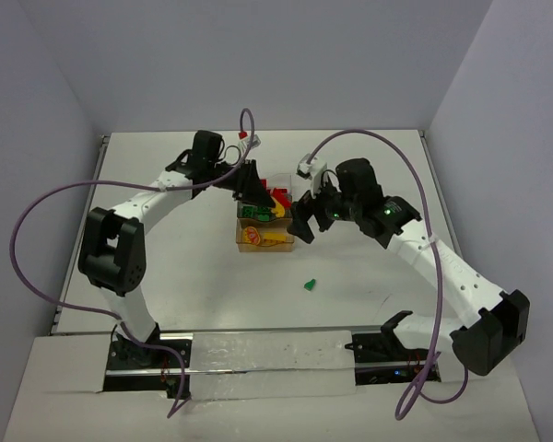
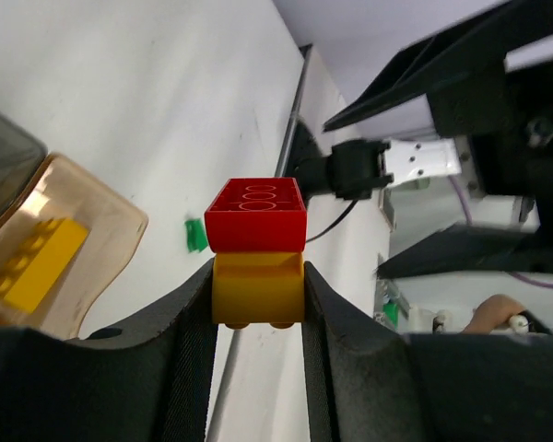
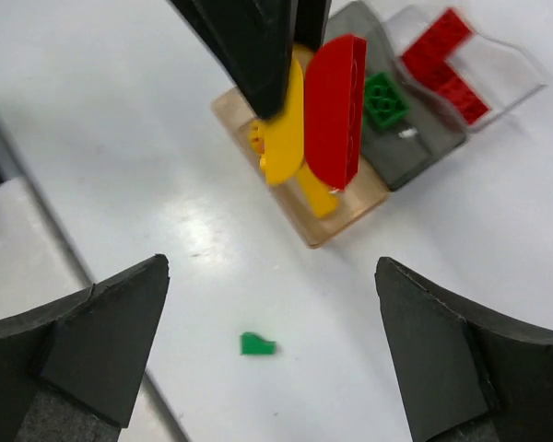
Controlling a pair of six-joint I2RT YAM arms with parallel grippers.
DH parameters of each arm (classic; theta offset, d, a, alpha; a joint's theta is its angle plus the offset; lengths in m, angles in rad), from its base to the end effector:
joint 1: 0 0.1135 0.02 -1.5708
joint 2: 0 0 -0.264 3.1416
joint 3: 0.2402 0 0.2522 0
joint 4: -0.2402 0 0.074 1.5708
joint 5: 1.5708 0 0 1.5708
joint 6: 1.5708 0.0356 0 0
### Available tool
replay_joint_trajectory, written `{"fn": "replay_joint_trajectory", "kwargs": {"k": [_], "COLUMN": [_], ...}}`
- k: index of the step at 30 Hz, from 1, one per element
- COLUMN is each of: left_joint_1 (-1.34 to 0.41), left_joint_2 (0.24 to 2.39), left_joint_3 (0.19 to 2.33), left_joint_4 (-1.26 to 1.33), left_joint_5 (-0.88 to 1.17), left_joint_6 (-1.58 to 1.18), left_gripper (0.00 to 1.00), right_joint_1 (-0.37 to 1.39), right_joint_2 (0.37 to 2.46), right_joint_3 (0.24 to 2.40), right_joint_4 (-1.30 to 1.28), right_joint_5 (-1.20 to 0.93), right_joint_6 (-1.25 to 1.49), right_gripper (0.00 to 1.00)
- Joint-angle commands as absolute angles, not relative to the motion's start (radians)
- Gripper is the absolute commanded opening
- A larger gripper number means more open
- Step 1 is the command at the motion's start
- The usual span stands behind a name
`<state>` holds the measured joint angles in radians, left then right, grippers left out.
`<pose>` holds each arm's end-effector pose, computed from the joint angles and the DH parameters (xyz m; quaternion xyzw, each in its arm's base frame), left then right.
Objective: Sort the legos into containers by color
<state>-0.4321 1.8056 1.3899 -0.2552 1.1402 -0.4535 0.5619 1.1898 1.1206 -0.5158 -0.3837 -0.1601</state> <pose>0.3491 -0.1966 0.2710 0.2266 0.7605 -0.5960 0.1226 0.2126 0.1496 0.3424 -0.3899 0.7772 0.2573 0.4216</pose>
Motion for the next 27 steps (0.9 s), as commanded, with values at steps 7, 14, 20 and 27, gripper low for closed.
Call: {"fn": "replay_joint_trajectory", "kwargs": {"k": [7,14,20,27], "left_joint_1": [-0.446,-0.471,-0.526,-0.568], "left_joint_2": [1.71,1.617,1.549,1.548], "left_joint_3": [1.454,1.405,1.373,1.387], "left_joint_4": [-0.799,-0.705,-0.627,-0.646], "left_joint_5": [1.197,1.189,1.17,1.187], "left_joint_6": [0.229,0.229,0.195,0.203], "left_gripper": [0.0,0.0,0.0,0.0], "right_joint_1": [0.4,0.402,0.403,0.406], "right_joint_2": [1.226,1.335,1.377,1.386], "right_joint_3": [1.23,1.261,1.255,1.286], "right_joint_4": [-0.632,-0.612,-0.548,-0.553], "right_joint_5": [-0.996,-1.111,-1.146,-1.218], "right_joint_6": [-0.195,-0.135,-0.06,-0.067], "right_gripper": [0.97,0.91,0.91,0.81]}}
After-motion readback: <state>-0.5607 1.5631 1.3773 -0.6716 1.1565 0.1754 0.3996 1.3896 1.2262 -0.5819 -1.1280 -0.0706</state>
